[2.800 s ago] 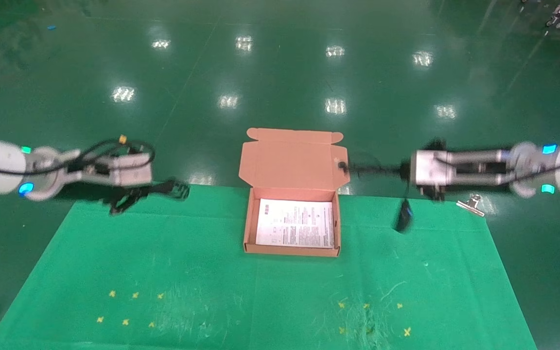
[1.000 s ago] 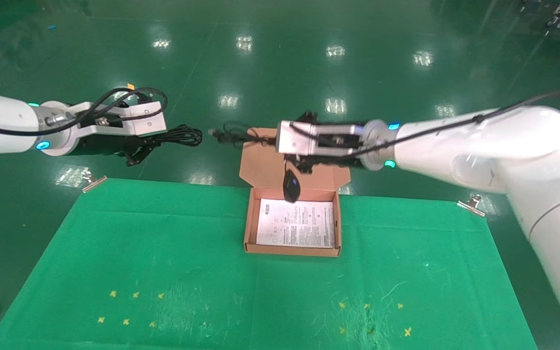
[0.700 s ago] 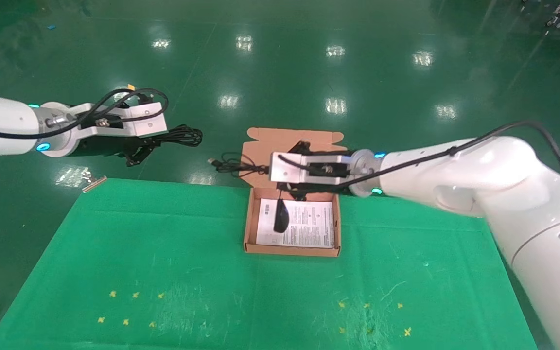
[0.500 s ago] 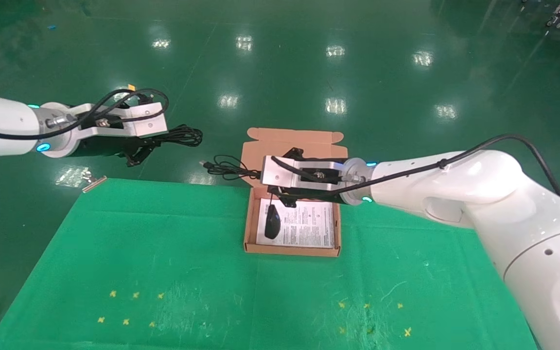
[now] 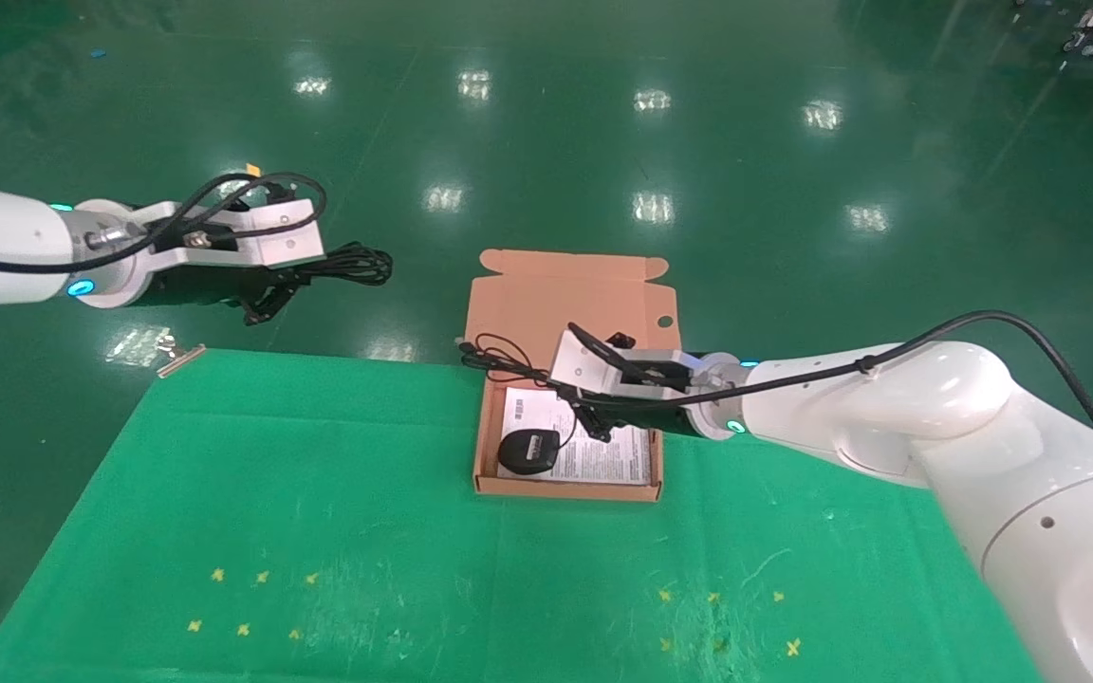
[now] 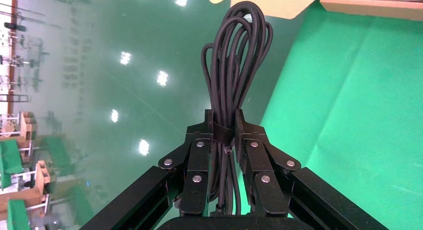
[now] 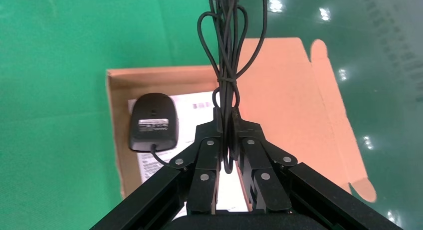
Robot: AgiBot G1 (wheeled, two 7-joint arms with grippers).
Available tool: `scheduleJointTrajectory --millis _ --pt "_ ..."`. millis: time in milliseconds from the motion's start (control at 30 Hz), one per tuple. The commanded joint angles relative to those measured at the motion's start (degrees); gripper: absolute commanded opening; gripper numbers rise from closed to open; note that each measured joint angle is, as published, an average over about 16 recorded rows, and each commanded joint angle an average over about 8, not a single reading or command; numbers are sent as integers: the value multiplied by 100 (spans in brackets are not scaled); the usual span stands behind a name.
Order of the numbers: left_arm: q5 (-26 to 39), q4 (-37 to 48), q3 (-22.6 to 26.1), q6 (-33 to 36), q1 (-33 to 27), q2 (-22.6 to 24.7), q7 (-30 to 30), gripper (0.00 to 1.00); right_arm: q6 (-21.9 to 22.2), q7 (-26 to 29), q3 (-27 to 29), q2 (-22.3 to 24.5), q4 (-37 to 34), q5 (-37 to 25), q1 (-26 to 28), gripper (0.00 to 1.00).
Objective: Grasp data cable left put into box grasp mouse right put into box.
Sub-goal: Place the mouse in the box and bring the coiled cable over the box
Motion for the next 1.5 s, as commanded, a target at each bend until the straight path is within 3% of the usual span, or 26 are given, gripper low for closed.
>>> scheduleJointTrajectory --millis 33,467,667,867,1167,1500 --pt "0 -1 0 0 1 0 0 0 11 2 -10 -4 -23 0 -3 100" --pt "-187 114 21 -148 161 207 229 0 -210 53 146 481 450 247 68 100" --pt "-342 673 65 -715 315 758 747 0 -242 54 202 1055 858 250 74 100" --pt "-627 1634 75 -1496 442 1472 1648 0 -197 263 144 1708 1414 75 15 100" --pt "-1583 2555 126 -2098 629 2019 2970 0 -85 936 3 2639 2519 -247 -169 100" --pt "-2795 2521 771 -2199 779 2073 3563 0 62 1763 -141 3408 3617 -549 -436 100"
